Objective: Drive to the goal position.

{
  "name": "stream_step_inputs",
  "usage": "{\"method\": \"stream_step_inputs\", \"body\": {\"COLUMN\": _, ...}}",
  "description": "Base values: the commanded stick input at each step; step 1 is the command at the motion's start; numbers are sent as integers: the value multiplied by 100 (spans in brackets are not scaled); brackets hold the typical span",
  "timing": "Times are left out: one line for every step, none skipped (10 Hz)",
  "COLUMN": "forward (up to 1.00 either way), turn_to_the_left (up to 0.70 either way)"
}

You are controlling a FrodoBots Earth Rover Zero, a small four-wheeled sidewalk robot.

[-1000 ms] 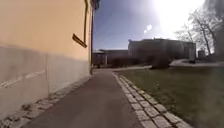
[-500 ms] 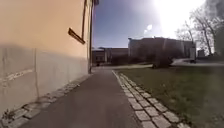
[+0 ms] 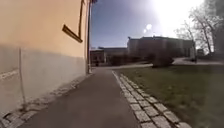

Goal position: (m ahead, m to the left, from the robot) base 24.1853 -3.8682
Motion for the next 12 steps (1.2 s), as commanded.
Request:
{"method": "stream_step_inputs", "body": {"forward": 70, "turn_to_the_left": 35}}
{"method": "stream_step_inputs", "body": {"forward": 70, "turn_to_the_left": 30}}
{"method": "stream_step_inputs", "body": {"forward": 70, "turn_to_the_left": 13}}
{"method": "stream_step_inputs", "body": {"forward": 70, "turn_to_the_left": 0}}
{"method": "stream_step_inputs", "body": {"forward": 70, "turn_to_the_left": 0}}
{"method": "stream_step_inputs", "body": {"forward": 70, "turn_to_the_left": 0}}
{"method": "stream_step_inputs", "body": {"forward": 70, "turn_to_the_left": 0}}
{"method": "stream_step_inputs", "body": {"forward": 70, "turn_to_the_left": 0}}
{"method": "stream_step_inputs", "body": {"forward": 70, "turn_to_the_left": 0}}
{"method": "stream_step_inputs", "body": {"forward": 70, "turn_to_the_left": 0}}
{"method": "stream_step_inputs", "body": {"forward": 70, "turn_to_the_left": 0}}
{"method": "stream_step_inputs", "body": {"forward": 70, "turn_to_the_left": 0}}
